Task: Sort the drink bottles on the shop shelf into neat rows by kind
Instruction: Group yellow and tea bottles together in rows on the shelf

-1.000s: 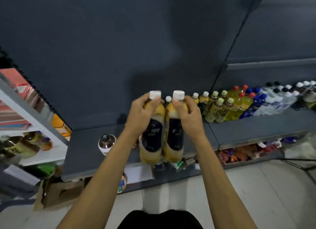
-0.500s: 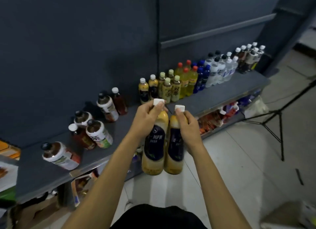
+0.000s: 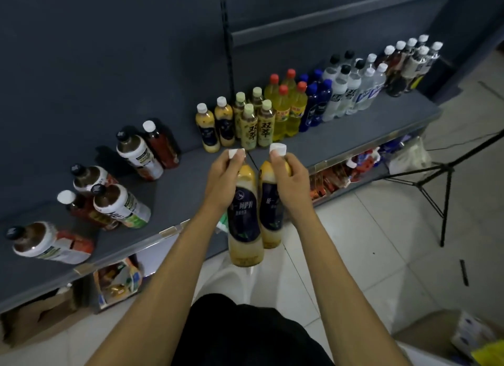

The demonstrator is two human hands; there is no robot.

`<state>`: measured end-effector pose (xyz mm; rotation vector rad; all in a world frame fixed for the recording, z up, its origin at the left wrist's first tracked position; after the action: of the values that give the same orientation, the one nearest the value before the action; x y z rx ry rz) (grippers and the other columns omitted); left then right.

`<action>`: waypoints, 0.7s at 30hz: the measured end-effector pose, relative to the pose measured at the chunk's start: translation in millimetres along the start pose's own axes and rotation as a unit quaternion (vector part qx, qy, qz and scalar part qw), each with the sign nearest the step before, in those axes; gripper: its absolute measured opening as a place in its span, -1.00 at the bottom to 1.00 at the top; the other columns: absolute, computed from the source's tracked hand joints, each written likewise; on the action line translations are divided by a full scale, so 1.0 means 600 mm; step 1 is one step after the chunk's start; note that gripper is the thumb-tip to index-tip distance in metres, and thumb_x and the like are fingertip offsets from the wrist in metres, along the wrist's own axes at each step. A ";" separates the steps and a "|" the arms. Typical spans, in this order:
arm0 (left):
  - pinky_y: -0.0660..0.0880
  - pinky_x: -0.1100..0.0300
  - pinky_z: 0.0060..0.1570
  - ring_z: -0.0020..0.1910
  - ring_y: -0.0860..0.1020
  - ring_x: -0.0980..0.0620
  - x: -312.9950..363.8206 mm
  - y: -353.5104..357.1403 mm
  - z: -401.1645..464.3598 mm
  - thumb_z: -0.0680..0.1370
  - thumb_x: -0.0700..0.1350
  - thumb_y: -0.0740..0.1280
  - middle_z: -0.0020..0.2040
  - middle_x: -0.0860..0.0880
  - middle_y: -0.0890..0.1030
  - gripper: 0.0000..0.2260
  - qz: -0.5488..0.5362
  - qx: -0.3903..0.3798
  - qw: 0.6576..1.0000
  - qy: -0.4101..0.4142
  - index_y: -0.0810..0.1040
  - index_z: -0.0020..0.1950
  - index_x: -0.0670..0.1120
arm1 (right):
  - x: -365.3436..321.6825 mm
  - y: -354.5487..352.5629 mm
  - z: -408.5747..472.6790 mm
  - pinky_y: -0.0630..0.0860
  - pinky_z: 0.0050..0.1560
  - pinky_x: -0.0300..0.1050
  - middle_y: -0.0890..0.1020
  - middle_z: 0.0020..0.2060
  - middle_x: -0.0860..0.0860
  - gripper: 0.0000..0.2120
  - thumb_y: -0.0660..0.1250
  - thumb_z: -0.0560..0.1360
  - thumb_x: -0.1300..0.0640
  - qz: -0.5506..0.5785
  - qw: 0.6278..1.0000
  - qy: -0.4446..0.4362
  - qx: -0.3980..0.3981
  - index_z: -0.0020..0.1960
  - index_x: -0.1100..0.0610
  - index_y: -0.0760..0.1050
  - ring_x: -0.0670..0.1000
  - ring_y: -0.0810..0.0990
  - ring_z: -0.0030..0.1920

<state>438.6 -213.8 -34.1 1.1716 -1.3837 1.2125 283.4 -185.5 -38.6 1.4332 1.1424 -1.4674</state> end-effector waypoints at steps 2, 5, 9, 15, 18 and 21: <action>0.42 0.32 -0.10 -0.13 0.52 0.14 -0.021 0.001 0.056 0.63 0.00 0.22 -0.15 0.01 0.57 -0.77 -0.005 0.003 1.000 -0.004 0.56 -0.02 -0.13 | 0.011 0.012 0.047 0.35 -0.29 -0.20 0.43 -0.39 -0.07 -0.74 0.30 0.58 0.00 -0.004 1.000 -0.004 0.001 -0.22 0.12 0.45 -0.13 0.38 -0.34; 0.45 0.35 -0.02 -0.04 0.56 0.15 -0.046 0.000 0.138 0.62 -0.01 0.24 -0.08 0.06 0.61 -0.84 -0.004 0.006 1.000 -0.011 0.56 0.05 -0.04 | 0.024 0.033 0.124 0.46 -0.19 -0.10 0.53 -0.31 -0.05 -0.78 0.34 0.55 -0.03 -0.037 0.999 0.007 -0.002 -0.11 0.12 0.54 -0.12 0.46 -0.27; 0.42 0.39 -0.03 -0.05 0.55 0.23 -0.058 -0.026 0.228 0.63 0.00 0.22 -0.08 0.10 0.60 -0.88 0.004 0.013 1.000 0.009 0.52 0.06 0.01 | 0.040 0.072 0.219 0.42 -0.20 -0.09 0.49 -0.34 -0.12 -0.85 0.34 0.56 -0.01 -0.063 0.997 0.019 -0.028 -0.14 0.03 0.53 -0.11 0.43 -0.27; 0.44 0.34 -0.03 -0.05 0.56 0.19 -0.062 -0.071 0.326 0.62 -0.01 0.24 -0.08 0.09 0.59 -0.86 -0.007 0.030 0.999 0.025 0.51 0.08 -0.04 | 0.080 0.119 0.310 0.46 -0.17 0.01 0.58 -0.23 0.10 -0.70 0.34 0.47 -0.16 -0.139 0.988 0.042 -0.046 -0.06 0.08 0.54 0.02 0.51 -0.20; 0.38 0.42 -0.09 -0.08 0.51 0.26 -0.086 -0.089 0.347 0.55 0.05 0.32 -0.08 0.08 0.55 -0.89 0.022 0.073 0.997 0.009 0.49 0.02 0.06 | 0.075 0.152 0.343 0.53 -0.14 0.03 0.63 -0.14 -0.02 -0.72 0.38 0.50 -0.10 -0.215 0.973 0.007 -0.086 0.04 0.08 0.47 -0.03 0.57 -0.11; 0.31 0.51 -0.09 -0.07 0.45 0.36 -0.108 -0.102 0.353 0.54 -0.05 0.36 -0.05 0.12 0.46 -0.89 0.061 0.116 0.991 -0.017 0.44 -0.04 0.03 | 0.064 0.198 0.368 0.49 -0.22 -0.03 0.58 -0.19 -0.10 -0.75 0.40 0.49 -0.05 -0.253 0.957 -0.024 -0.143 0.03 0.05 0.43 -0.10 0.53 -0.19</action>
<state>496.4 -422.7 -109.5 1.2863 -1.3834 1.4769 327.1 -429.1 -94.6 0.9386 1.6987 -1.5759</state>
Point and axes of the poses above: each hand's wrist, its own z-axis towards the middle knuckle, its own y-axis out of the palm, x = y × z, the point moved 8 cm from there along z, towards the middle knuckle
